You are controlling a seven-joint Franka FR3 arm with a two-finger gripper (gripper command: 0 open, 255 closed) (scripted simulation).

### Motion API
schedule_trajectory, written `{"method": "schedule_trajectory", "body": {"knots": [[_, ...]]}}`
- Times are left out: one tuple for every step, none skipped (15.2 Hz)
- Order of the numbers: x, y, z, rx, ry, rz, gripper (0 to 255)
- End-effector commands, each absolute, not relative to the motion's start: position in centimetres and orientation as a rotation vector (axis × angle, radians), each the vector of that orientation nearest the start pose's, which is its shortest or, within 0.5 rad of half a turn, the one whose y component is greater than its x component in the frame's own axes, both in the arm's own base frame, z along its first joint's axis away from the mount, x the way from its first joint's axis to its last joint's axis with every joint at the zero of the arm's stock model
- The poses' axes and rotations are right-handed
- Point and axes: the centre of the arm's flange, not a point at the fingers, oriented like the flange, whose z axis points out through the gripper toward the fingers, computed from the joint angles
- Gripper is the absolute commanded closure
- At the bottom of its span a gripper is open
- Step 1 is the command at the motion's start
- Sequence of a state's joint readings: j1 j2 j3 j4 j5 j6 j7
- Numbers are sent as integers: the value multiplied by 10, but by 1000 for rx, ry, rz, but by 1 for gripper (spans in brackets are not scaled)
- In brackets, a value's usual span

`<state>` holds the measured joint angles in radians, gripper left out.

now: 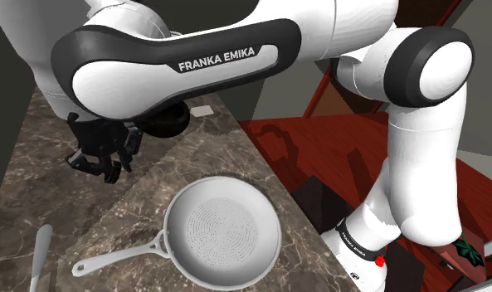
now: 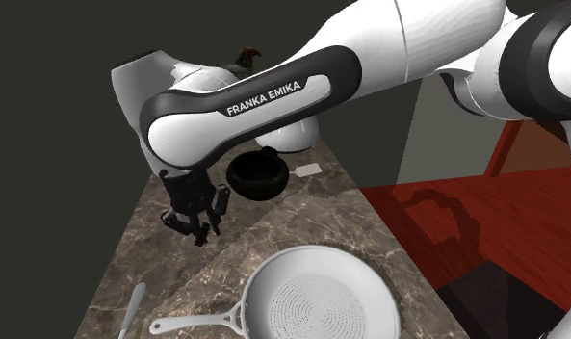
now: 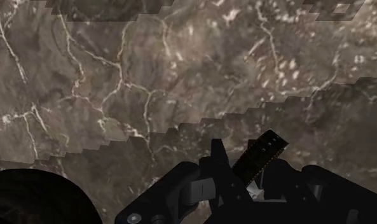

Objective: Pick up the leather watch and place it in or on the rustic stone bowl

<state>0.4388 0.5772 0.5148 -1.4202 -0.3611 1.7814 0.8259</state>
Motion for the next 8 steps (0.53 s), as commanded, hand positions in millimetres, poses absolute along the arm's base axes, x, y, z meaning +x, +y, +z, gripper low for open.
{"method": "schedule_trajectory", "body": {"knots": [[472, 502, 393, -3281, -292, 55, 255], [472, 502, 398, -3281, -292, 55, 255], [472, 502, 404, -3281, -292, 55, 255], [472, 502, 409, -3281, -292, 55, 255], [472, 502, 414, -3281, -292, 55, 255], [472, 502, 419, -3281, -292, 55, 255], [472, 502, 425, -3281, -292, 55, 255], [472, 502, 430, -3281, -292, 55, 255]]}}
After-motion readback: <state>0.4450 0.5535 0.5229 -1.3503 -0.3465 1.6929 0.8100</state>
